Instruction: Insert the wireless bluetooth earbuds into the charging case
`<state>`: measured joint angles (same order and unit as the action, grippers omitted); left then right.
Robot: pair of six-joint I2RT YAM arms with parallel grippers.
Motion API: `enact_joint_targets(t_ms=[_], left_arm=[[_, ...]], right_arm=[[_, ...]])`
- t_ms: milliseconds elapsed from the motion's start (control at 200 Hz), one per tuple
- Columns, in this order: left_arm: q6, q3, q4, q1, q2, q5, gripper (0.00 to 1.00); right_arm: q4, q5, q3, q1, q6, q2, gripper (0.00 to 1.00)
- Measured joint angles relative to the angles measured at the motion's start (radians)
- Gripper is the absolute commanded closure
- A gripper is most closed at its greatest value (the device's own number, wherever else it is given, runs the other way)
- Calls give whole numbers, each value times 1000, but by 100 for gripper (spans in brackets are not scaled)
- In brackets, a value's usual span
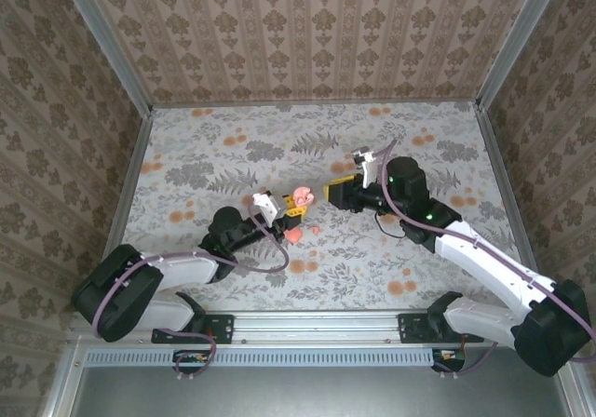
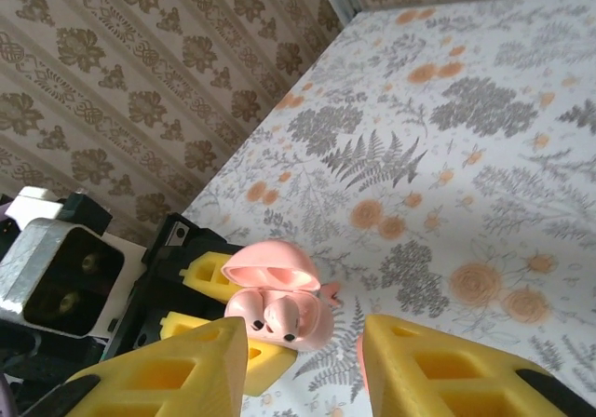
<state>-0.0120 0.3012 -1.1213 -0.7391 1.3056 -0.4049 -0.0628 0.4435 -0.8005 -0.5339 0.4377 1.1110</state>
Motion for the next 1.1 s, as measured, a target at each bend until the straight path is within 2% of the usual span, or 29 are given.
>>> enact_joint_targets(t_ms=[320,1100], left_arm=[[-19,0,45,0,-35,-3,94],[-34,-1,90,0,-73,-2,94]], right_arm=[[-51,127,-11,0,97,145,70],[-122,198,-35,-15,138,188,83]])
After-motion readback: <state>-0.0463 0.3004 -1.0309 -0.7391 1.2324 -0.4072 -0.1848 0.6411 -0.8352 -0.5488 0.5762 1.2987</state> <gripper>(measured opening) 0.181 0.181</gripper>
